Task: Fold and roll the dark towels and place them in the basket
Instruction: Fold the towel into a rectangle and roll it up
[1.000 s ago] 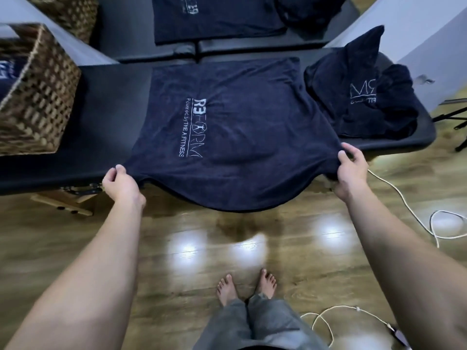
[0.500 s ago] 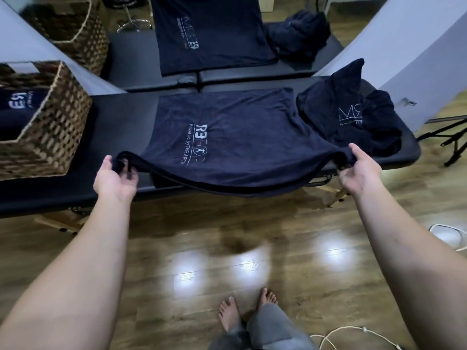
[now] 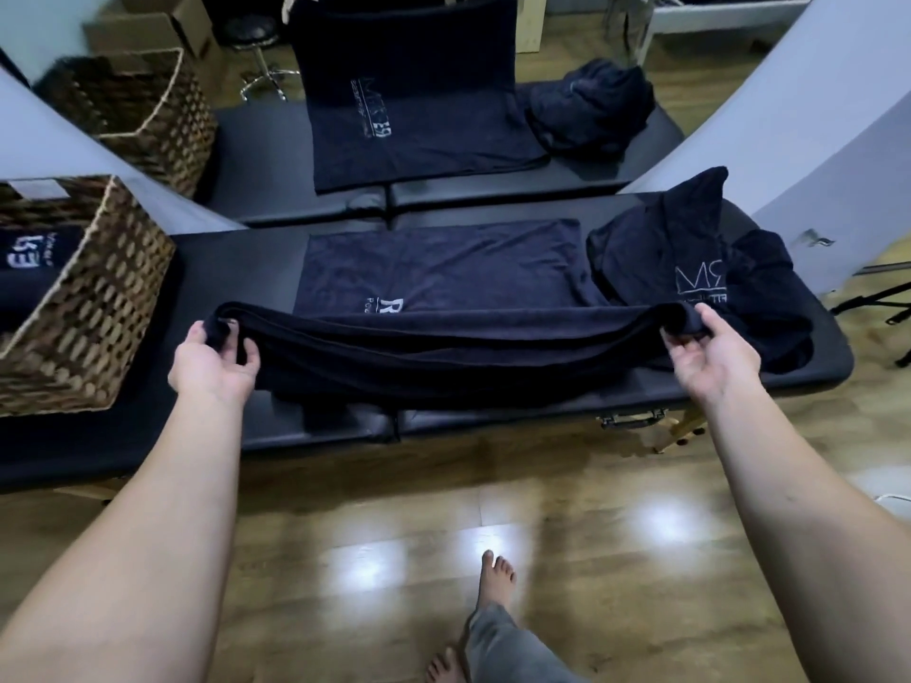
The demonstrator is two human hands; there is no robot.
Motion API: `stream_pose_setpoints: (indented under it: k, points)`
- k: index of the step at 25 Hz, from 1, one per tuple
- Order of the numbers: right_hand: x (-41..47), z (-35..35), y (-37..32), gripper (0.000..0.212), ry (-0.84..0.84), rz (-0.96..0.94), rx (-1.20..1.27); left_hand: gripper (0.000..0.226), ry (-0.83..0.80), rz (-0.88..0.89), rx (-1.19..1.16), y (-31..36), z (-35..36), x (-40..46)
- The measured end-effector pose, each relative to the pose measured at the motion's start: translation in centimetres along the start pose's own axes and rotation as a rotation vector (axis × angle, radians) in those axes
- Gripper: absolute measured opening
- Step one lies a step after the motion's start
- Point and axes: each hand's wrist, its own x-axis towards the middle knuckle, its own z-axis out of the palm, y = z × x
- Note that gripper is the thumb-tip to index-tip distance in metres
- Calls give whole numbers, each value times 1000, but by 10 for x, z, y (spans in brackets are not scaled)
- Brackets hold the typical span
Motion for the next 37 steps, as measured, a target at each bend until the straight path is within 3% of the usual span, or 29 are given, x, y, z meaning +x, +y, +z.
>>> stream_pose_setpoints:
  k: [18, 23, 27, 30, 32, 35, 37]
  points:
    - [158, 122, 7, 8, 130, 46, -184, 14, 120, -71, 123, -22, 139, 139]
    - [220, 182, 19, 10, 157, 52, -207, 21, 141, -80, 181, -39, 204, 215]
    - [266, 193, 43, 23, 126, 38, -167, 46, 11, -78, 240, -63, 234, 261]
    - [277, 176, 66, 44, 112, 89, -369, 55, 39, 43, 574, -93, 228, 262]
    - [272, 164, 85, 36, 111, 80, -620, 49, 55, 253, 818, -114, 213, 250]
    - [261, 149, 111, 17, 19, -97, -1069, 49, -119, 451, 1342, -144, 180, 239]
    - [257, 137, 123, 24, -148, -241, -1454, 52, -256, 518, 1627, -158, 157, 234]
